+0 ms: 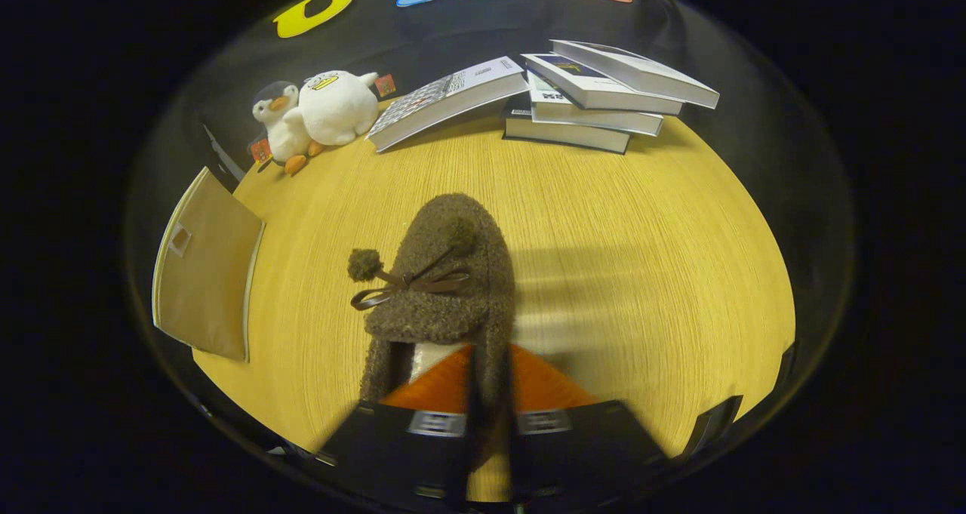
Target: Open the storage box then place both shoes into the box .Put the left shoe in first, then the right shoe, with the right side of both shoes facing outward in a uniform manner.
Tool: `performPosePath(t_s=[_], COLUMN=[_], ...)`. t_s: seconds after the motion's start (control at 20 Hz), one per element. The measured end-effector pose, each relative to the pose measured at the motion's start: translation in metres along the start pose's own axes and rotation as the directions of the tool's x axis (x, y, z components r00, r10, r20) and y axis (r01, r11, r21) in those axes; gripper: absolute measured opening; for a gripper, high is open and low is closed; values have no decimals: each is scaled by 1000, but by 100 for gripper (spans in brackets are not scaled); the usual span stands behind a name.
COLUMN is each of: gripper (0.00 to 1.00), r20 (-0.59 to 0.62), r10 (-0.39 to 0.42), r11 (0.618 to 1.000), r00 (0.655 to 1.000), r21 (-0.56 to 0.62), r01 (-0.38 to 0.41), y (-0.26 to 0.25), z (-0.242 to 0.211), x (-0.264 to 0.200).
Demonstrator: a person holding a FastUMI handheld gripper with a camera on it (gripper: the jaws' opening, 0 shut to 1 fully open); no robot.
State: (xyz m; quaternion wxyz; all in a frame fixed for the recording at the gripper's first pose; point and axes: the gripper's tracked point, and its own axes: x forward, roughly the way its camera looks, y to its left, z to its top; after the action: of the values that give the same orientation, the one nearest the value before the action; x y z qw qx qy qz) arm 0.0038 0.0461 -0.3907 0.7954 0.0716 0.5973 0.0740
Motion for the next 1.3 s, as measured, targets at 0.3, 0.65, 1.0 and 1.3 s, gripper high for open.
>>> performPosePath(t_s=[0.3,0.65,1.0,1.3], gripper=[1,1,1,1], r20=[-37,6,67,92], r10=[63,131,195,265], r11=[987,977,971,957], r00=[997,991,979,960], r21=[154,170,128,98], r01=[-57,-130,-202,-274], y=[12,48,111,188], z=[2,28,66,88], x=[3,-33,-76,-96])
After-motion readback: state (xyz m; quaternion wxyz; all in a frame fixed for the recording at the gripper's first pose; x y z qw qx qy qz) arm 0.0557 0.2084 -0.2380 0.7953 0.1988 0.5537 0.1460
